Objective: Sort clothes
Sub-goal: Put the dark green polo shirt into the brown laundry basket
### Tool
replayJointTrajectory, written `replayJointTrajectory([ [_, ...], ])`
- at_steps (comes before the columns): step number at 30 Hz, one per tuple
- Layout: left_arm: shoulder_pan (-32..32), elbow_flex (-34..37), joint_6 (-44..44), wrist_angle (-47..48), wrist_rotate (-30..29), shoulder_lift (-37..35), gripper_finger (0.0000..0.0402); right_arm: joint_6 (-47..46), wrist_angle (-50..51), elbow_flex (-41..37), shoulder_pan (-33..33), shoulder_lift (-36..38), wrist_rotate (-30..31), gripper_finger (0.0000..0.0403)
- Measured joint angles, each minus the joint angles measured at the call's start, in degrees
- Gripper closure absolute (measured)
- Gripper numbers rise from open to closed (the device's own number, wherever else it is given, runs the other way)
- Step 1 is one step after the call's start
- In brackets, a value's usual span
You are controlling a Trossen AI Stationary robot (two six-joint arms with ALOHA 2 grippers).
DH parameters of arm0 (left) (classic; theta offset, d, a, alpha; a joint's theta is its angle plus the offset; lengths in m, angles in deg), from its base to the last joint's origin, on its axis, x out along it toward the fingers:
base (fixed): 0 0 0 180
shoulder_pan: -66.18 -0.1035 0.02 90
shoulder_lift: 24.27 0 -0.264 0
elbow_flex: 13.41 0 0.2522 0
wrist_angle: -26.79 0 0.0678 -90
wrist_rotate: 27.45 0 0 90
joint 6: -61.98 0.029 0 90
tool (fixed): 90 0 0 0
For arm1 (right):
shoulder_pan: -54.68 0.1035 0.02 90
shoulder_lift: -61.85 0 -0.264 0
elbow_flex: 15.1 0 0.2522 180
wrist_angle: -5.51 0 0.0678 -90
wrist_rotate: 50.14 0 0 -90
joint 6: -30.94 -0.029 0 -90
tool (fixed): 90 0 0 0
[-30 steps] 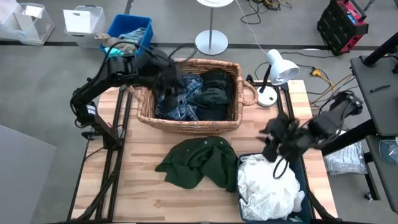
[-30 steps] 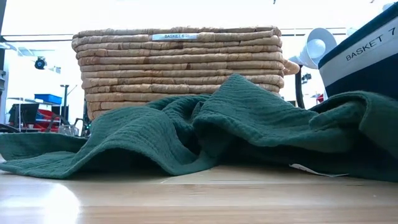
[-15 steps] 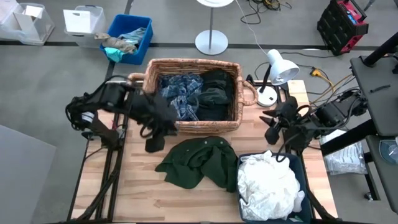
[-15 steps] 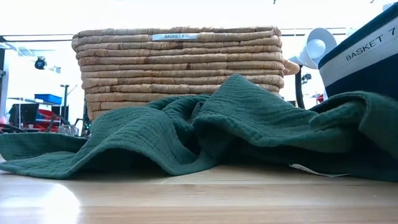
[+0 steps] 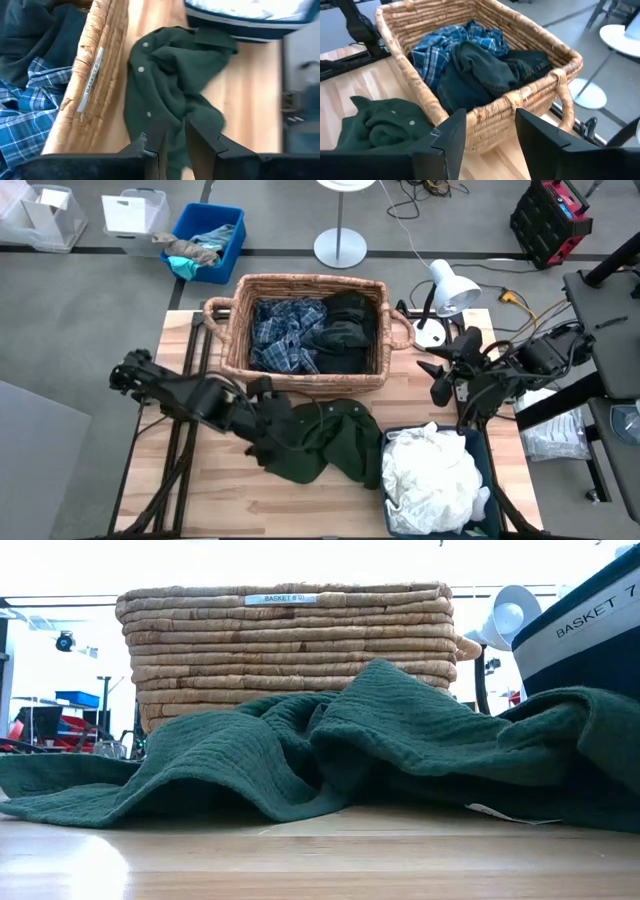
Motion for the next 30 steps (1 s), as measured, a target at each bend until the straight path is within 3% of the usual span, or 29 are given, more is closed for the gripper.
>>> replayJointTrajectory([
  [2, 1.5, 4.4, -2.0, -2.9, -3.4, 0.0, 0.0353, 2.0, -0.7, 0.2, 0.0, 0.3, 0.0, 0.0229],
  [13, 2.7, 26.3, -11.0, -20.4, -7.1, -1.1, 0.0325, 3.3, -1.1, 0.2, 0.0, 0.7, -0.4, 0.0197],
  [22, 0.8, 43.3, -14.2, -43.2, -6.2, -1.1, 0.0246, 4.8, -1.1, 0.2, 0.0, 0.7, -1.6, 0.0199],
  [30, -1.3, 52.5, -13.6, -57.7, -7.9, 1.6, 0.0185, 5.2, -1.3, 0.2, 0.0, 0.7, -1.9, 0.0199],
])
